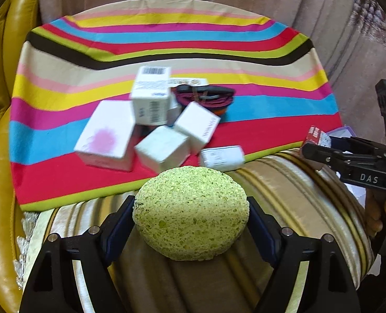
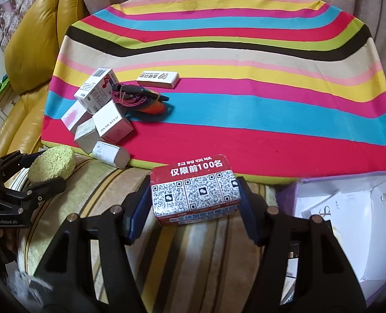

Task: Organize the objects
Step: 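Grasp the green round sponge with the left tool while the right tool grasps the red-and-white QR box, then carry the sponge and QR box into the storage box and release both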

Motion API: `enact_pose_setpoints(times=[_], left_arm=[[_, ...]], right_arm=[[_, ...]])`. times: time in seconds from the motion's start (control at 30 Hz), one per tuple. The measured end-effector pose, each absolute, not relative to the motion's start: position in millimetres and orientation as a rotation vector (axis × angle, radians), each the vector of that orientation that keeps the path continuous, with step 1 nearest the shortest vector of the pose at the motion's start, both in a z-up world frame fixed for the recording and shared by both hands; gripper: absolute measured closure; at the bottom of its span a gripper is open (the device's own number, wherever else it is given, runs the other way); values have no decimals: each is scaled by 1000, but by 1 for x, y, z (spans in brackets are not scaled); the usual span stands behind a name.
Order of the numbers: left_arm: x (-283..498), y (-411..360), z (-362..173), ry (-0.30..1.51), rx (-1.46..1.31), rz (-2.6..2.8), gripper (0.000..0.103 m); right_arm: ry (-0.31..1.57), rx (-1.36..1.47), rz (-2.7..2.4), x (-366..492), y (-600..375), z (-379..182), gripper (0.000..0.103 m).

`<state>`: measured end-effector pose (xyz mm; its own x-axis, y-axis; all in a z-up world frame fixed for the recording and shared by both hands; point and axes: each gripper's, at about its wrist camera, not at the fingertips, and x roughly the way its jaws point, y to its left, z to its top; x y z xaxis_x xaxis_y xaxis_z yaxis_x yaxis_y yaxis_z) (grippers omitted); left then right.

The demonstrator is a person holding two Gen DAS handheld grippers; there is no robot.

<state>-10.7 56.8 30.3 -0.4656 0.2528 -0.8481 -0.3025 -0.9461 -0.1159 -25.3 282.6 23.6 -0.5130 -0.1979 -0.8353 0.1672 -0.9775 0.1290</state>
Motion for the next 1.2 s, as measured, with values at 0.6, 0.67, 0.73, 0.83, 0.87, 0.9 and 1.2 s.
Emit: enact_pose_setpoints(times=[0.6, 0.67, 0.73, 0.83, 0.87, 0.9, 1.2], left_arm=[[-19, 173, 34, 180, -1258, 2249, 21], [-22, 187, 33, 190, -1245, 2223, 21], [-22, 202, 32, 198, -1236, 2198, 21], [-23, 223, 31, 210, -1219, 2158, 21], [-23, 228, 31, 212, -1215, 2147, 21], [-23, 235, 30, 217, -1210, 2132, 21], [-20, 300, 27, 279, -1173, 2001, 21]], right_arm=[[-231, 1486, -2724, 0, 373, 19, 38], [-255, 1501, -2754, 5, 387, 17, 38], [-275, 1523, -2781, 10, 403, 15, 38], [-316, 1558, -2820, 18, 426, 11, 38], [-330, 1568, -2833, 20, 433, 9, 38], [-345, 1578, -2848, 23, 441, 9, 38], [-407, 1674, -3011, 42, 497, 7, 37]])
